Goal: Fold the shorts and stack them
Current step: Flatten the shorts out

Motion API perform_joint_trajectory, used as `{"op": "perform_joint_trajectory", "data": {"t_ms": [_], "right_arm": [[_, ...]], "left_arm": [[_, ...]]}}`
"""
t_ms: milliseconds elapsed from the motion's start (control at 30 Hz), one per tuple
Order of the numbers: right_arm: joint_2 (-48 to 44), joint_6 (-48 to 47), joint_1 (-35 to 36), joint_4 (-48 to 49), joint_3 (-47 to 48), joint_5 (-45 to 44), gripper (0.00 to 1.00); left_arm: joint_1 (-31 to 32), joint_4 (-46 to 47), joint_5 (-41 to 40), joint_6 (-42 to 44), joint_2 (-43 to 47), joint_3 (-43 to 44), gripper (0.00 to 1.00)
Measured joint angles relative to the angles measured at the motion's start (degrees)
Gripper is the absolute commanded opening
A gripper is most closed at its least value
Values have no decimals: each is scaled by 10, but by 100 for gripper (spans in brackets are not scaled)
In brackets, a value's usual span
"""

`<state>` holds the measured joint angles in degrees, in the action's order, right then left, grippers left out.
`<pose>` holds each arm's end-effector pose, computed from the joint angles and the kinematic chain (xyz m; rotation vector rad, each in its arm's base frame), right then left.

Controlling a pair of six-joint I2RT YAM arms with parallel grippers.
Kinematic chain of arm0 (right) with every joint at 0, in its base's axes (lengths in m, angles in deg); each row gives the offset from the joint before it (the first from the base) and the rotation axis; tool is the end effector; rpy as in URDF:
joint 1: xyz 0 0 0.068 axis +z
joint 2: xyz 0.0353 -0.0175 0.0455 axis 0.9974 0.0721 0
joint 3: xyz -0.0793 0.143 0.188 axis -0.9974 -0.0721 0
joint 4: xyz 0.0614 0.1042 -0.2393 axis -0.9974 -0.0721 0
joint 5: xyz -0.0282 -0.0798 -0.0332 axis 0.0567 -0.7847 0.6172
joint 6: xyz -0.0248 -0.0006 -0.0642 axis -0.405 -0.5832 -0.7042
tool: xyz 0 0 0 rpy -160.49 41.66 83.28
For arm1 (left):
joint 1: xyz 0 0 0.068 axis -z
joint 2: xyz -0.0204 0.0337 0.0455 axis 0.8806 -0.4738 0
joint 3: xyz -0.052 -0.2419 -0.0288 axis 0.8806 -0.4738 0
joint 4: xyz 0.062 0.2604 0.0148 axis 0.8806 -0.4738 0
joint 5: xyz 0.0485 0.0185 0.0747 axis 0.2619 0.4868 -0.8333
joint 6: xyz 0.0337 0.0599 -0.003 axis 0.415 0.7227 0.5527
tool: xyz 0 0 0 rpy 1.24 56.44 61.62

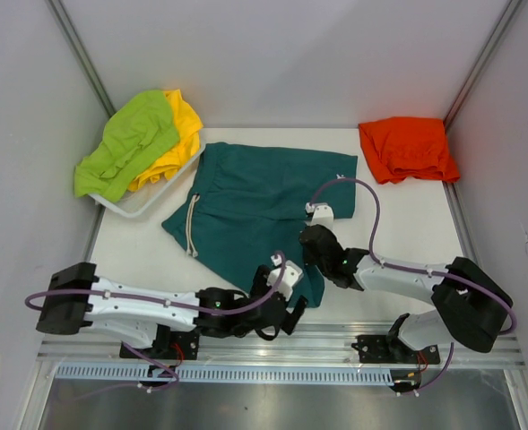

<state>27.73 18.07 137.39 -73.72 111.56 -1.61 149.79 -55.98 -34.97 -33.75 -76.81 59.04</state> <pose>0.2041 0.2148 0.1423 -0.2235 2.1947 0.1974 0.0402 -0.2794 0.1959 0.7189 2.0709 -0.5622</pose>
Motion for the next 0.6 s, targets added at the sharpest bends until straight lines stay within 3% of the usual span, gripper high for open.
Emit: {"op": "perform_joint_trajectory", "data": {"t_ms": [300,600], "right_arm": [[-17,7,0,0,0,33,0],[-43,16,-8,-2,-2,52,0]], "left_arm": [[8,76,9,-2,-106,28,99],[12,70,-43,-16,-186,111,99]]}}
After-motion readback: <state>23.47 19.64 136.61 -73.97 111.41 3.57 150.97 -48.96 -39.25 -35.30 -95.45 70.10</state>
